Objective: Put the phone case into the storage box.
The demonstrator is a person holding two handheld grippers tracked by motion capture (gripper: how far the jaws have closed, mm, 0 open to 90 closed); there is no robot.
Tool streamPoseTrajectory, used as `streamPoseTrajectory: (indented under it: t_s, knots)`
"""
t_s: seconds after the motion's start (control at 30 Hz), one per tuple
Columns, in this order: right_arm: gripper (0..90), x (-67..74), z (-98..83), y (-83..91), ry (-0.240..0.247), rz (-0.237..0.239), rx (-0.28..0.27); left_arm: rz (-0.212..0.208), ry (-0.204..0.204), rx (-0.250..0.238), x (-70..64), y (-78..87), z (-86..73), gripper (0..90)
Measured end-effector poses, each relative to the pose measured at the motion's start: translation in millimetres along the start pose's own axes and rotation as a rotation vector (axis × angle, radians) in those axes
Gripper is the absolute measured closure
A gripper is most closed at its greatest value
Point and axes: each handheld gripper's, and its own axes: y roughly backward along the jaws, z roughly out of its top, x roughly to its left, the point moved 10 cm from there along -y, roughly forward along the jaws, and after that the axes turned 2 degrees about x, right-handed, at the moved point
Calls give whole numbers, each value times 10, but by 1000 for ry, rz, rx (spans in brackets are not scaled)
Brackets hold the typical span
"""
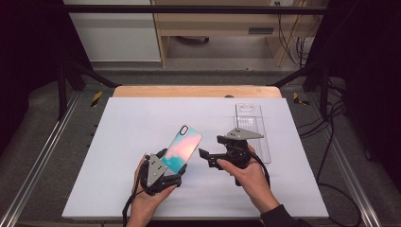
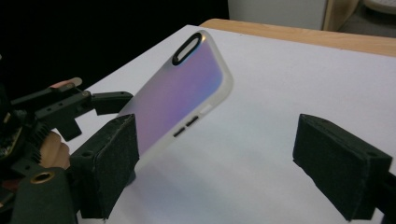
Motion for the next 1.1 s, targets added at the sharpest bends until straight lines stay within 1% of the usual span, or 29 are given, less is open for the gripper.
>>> streamPoseTrajectory:
  t_s: [0.07, 0.13, 0.23, 0.3, 0.4, 0.5, 0.6, 0.63, 0.73, 0.77, 0.8, 0.9, 0.93, 1.0, 1.1]
  knots:
    - [168, 26, 5, -30, 0, 11, -1, -5, 6, 2, -26, 5, 1, 165]
    - [178, 39, 2, -50, -6, 14, 1, 1, -9, -9, -25, 2, 19, 165]
    - [234, 47, -5, -62, 5, 12, -6, -9, -7, -12, -49, 1, 24, 165]
    - [252, 59, -19, -72, -3, 25, -6, -9, -10, -13, -51, -1, 25, 166]
    - [284, 74, -10, -92, -2, 40, -14, -8, -14, -19, -60, 6, 32, 165]
    - [311, 90, 21, -90, -29, 60, -31, -9, -18, -21, -72, 9, 37, 165]
    - [324, 91, 30, -90, -38, 71, -37, -12, -19, -26, -90, 9, 43, 165]
    - [341, 86, 36, -91, -48, 76, -42, -14, -19, -27, -97, 10, 45, 165]
    - [358, 84, 44, -95, -59, 84, -45, -15, -29, -27, -100, 14, 49, 165]
    - [388, 77, 55, -107, -63, 90, -49, -14, -31, -30, -96, 21, 53, 166]
    - [388, 77, 55, -107, -63, 90, -49, -14, -31, -30, -96, 21, 53, 165]
    - [441, 57, 71, -114, -84, 100, -58, -18, -26, -39, -103, 26, 69, 165]
    - [469, 46, 69, -114, -86, 99, -56, -21, -26, -41, -110, 25, 72, 165]
    - [490, 21, 66, -111, -82, 80, -55, -22, -33, -39, -124, 22, 70, 165]
    - [522, 29, 82, -100, -100, 101, -63, -28, -37, -43, -150, 21, 74, 165]
